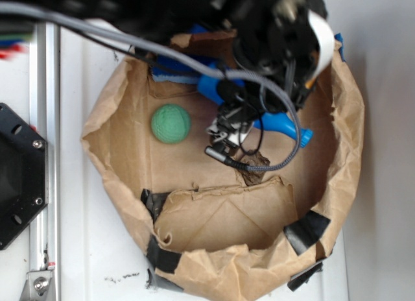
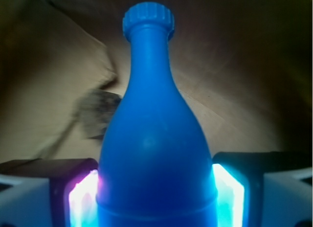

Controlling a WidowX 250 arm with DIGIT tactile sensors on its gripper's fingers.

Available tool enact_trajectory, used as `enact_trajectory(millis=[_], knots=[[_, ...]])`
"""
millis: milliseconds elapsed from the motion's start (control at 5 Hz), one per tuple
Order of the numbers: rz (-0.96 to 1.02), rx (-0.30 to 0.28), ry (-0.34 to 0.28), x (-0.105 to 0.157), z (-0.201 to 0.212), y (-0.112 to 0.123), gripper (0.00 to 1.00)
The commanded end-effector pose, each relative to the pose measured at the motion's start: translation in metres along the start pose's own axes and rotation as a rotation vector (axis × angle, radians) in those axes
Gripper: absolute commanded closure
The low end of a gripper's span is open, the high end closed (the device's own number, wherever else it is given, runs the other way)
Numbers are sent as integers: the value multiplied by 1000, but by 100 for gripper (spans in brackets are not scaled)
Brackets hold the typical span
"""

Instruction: Grab the blue bottle.

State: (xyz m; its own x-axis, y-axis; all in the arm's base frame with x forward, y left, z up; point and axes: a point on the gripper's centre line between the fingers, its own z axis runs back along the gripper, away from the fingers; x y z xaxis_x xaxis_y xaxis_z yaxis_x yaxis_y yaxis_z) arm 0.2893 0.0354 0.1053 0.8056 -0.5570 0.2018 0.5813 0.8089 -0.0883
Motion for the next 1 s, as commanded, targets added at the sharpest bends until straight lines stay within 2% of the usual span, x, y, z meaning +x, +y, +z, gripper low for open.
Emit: enact_trajectory(millis=[0,200,400,600,800], knots=[[388,34,-45,15,65,-27,100],[557,58,-45,18,72,-37,100],[642,51,-38,17,76,-48,100],[579,73,-70,15,75,-60,100],[569,63,-76,12,75,-64,100]])
